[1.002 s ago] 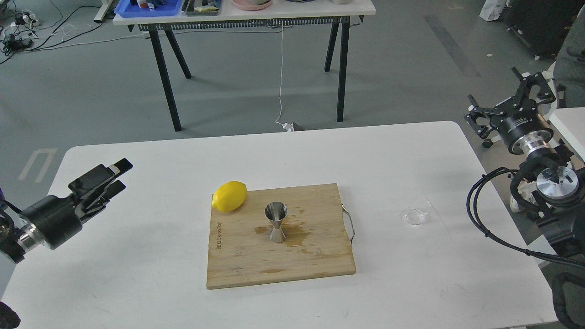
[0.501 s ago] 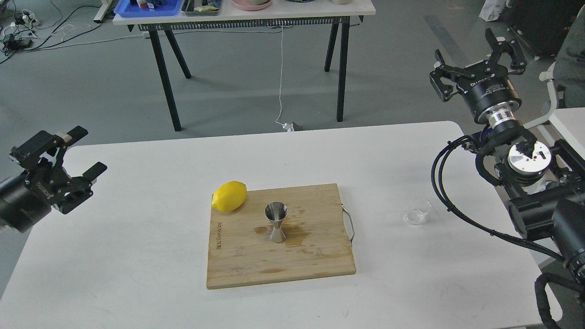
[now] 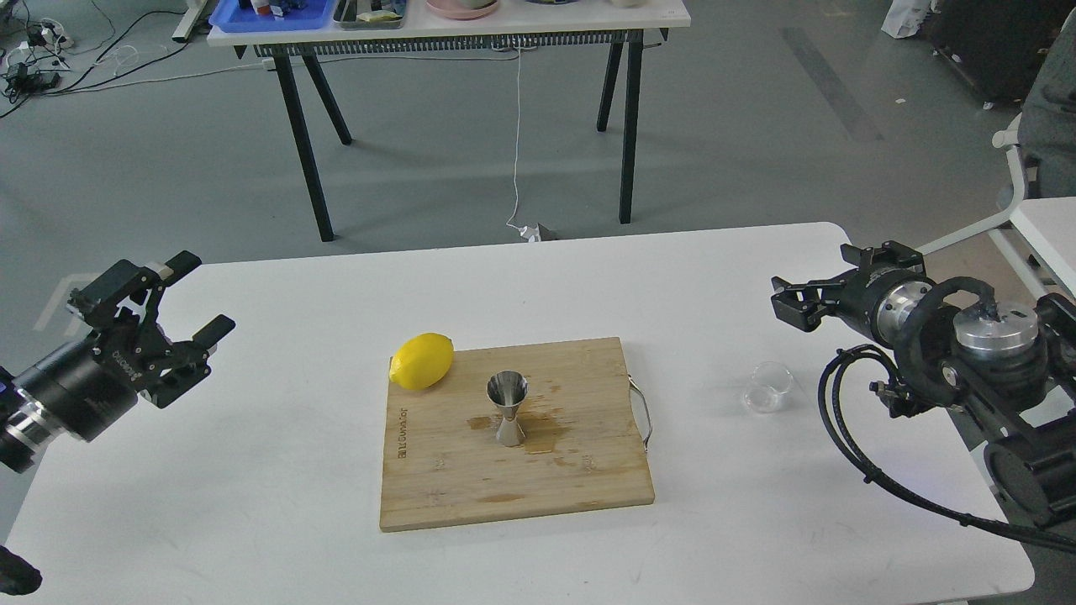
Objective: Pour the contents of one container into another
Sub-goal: 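Lower the right gripper and grasp the small clear glass cup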
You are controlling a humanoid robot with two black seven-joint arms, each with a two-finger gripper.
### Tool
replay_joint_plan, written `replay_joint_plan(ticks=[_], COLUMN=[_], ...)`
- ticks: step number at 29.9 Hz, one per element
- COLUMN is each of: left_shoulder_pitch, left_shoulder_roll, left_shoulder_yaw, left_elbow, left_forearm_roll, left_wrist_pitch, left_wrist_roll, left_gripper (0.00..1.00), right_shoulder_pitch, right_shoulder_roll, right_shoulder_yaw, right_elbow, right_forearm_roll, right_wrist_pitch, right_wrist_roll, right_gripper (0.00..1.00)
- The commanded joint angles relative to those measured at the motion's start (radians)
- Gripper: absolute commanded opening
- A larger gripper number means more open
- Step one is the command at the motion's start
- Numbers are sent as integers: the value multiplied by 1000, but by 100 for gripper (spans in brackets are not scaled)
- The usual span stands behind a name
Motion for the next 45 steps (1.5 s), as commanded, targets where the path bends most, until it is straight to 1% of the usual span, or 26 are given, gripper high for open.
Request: replay_joint_plan(ticks=[1,3,5,12,17,21,32,40,45], left_shoulder_pitch=[0,1,1,9,11,11,9,9,9], left_shoulder_roll=[-13,-13,-15,-18,-18,-21,-56,-61,-61], left_shoulder_yaw=[-1,-1,-1,0,0,0,0,0,0], left_elbow=[7,8,10,27,28,47,50,50,50], left_forearm_roll=[17,19,17,19,25,25,76,76,76], left_wrist_pitch=[0,0,0,0,0,0,0,0,0], left_wrist_roll=[0,0,0,0,0,0,0,0,0], left_gripper=[99,99,99,99,99,99,99,99,99], right_shoulder_pitch=[-59,-81,-107,-222,-245,-237,-231,-234,-233], right_shoulder_roll=[-17,-22,-25,-9,15,38,87,90,130], right_shoulder_yaw=[-23,-32,-35,-33,-18,-15,-26,-30,-32], right_elbow=[17,17,17,5,-28,-107,-156,-165,-206], right_forearm_roll=[-9,-12,-18,-46,-49,-49,-80,-83,-116], right_wrist_pitch=[14,34,68,282,356,365,362,364,369], right_wrist_roll=[-61,-83,-87,-84,-77,-80,-78,-77,-80], right_gripper=[97,97,97,97,98,98,97,98,98])
